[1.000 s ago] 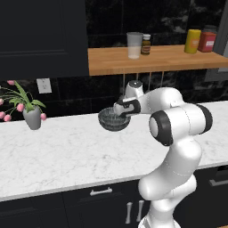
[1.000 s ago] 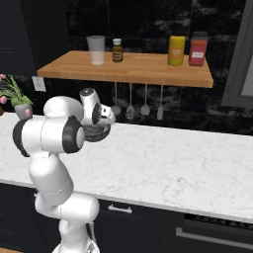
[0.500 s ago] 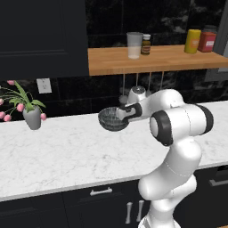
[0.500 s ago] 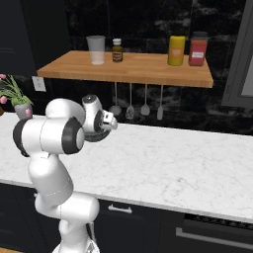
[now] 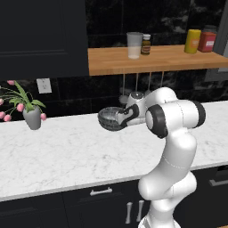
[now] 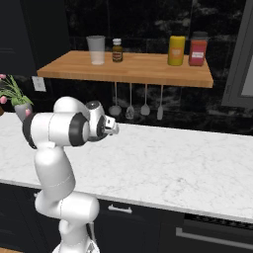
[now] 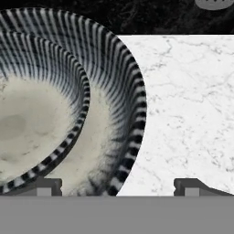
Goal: Pick up the bowls on the counter and stack them on top of one another in the open cabinet. Place the smaller bowl on top of the larger bowl.
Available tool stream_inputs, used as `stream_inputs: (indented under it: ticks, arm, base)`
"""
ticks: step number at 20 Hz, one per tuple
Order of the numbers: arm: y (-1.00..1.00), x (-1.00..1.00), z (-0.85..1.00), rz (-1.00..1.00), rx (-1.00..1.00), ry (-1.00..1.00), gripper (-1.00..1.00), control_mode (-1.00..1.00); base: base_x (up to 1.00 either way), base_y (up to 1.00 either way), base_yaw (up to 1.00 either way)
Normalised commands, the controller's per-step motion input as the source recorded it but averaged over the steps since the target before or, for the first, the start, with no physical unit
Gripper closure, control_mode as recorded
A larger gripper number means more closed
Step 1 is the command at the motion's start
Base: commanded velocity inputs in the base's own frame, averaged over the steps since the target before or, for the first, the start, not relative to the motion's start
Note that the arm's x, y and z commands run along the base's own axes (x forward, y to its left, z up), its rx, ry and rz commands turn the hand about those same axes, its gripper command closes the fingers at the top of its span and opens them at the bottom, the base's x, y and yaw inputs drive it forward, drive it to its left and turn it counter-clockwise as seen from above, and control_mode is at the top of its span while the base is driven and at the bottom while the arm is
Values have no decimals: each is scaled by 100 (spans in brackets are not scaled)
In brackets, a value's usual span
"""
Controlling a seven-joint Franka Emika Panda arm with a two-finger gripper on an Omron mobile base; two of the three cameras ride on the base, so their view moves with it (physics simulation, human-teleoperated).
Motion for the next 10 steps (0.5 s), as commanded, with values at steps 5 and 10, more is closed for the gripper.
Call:
stream_inputs:
  ticks: [5,10]
  arm:
    - [0,14,-16,0,3,0,-100,-100]
    - [0,5,-3,0,4,0,100,-100]
  base:
    - [0,0,0]
    - [0,0,0]
